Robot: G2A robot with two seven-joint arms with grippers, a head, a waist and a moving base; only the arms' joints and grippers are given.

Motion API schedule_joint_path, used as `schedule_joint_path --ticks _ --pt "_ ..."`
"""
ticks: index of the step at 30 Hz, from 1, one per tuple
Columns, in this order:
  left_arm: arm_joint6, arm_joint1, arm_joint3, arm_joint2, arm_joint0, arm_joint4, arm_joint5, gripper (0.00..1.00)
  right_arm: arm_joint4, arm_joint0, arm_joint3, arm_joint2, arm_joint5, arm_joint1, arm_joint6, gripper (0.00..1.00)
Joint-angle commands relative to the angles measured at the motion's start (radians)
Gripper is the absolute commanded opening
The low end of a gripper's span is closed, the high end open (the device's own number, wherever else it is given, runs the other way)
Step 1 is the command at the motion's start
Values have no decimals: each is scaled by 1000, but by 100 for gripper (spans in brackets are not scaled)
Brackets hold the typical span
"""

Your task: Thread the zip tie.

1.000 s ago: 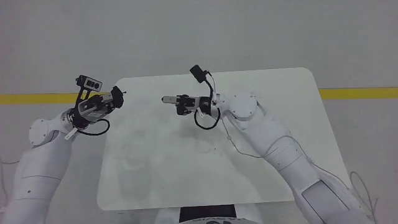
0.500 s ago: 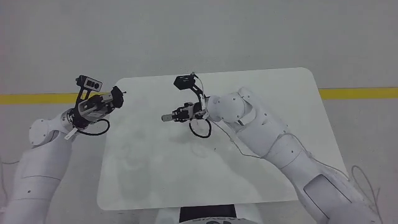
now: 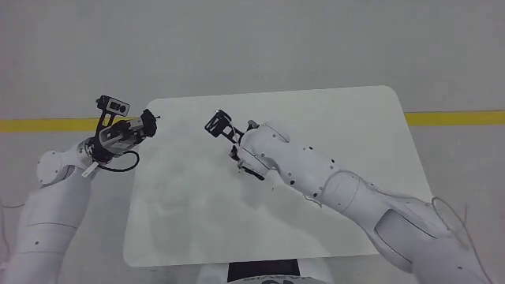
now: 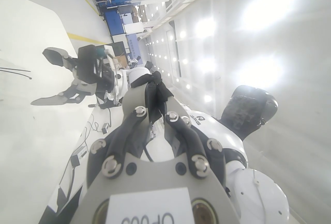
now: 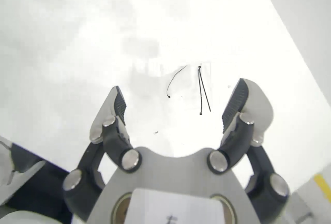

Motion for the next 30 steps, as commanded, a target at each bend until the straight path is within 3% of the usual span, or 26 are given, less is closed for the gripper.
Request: schedule_joint_path --ticks 1,7,11,16,24,30 --pt "0 0 0 0 0 0 0 0 -3 1 2 -1 3 -1 2 100" --pt "0 0 0 0 0 0 0 0 -30 -4 19 -10 -20 1 5 100" --pt "0 0 0 0 0 0 0 0 -71 6 63 -11 -29 -9 95 100" --pt "0 0 0 0 0 0 0 0 -33 14 124 13 -11 -31 159 100" --pt "0 0 0 0 0 0 0 0 -15 11 142 30 -1 -37 149 100" --pt "0 0 0 0 0 0 0 0 19 -24 176 117 53 -26 129 100"
